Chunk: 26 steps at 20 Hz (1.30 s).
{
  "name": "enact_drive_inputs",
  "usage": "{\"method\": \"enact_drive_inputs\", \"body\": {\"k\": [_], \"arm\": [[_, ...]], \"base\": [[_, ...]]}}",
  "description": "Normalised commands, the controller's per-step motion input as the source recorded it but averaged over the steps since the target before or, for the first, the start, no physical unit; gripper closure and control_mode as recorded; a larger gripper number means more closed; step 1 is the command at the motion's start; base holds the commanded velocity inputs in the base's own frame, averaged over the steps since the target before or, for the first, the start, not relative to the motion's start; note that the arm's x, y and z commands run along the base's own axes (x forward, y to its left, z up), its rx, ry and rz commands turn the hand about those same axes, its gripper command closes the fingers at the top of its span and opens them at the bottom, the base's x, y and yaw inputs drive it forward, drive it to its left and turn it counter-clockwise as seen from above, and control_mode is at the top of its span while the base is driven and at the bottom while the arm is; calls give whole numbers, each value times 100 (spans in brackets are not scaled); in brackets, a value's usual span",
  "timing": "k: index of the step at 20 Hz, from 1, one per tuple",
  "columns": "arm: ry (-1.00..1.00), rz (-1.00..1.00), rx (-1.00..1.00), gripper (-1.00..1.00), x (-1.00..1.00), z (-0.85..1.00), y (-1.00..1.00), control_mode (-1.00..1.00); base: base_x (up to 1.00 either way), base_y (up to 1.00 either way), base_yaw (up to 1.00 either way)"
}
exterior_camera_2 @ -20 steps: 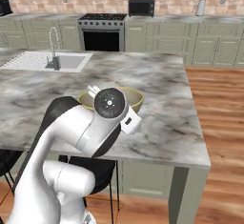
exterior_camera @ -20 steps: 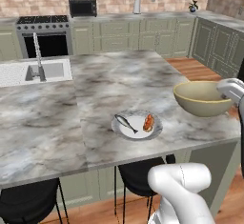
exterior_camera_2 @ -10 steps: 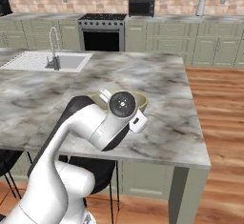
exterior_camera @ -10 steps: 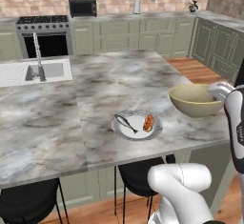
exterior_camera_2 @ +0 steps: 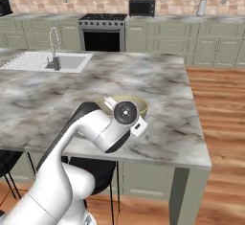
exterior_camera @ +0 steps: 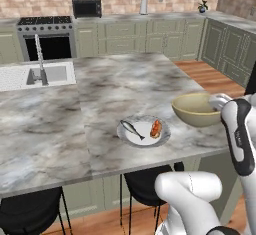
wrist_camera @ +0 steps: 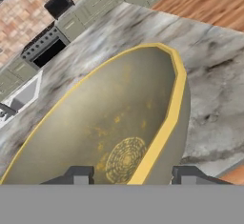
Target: Take the smaller bowl and place it next to the appetizer plate on the dining counter , and place the larger bowl next to the plate with cooked food.
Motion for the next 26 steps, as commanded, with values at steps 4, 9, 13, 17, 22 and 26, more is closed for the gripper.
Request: {"method": "enact_drive_inputs", "body": {"k": [4,9,13,17,22,26], "arm": [[0,0,0,100,33,-41,-1,-100],[0,0,0,100,34,-34,-10,-100],[0,0,0,100,32,-29,-16,-100],[0,0,0,100,35,-26,-9,-100],[0,0,0,100,34,-27,-11,-100],[0,0,0,100,34,-28,-12,-100]], "base": [[0,0,0],[0,0,0],[0,0,0],[0,0,0],[0,0,0],[0,0,0]]}}
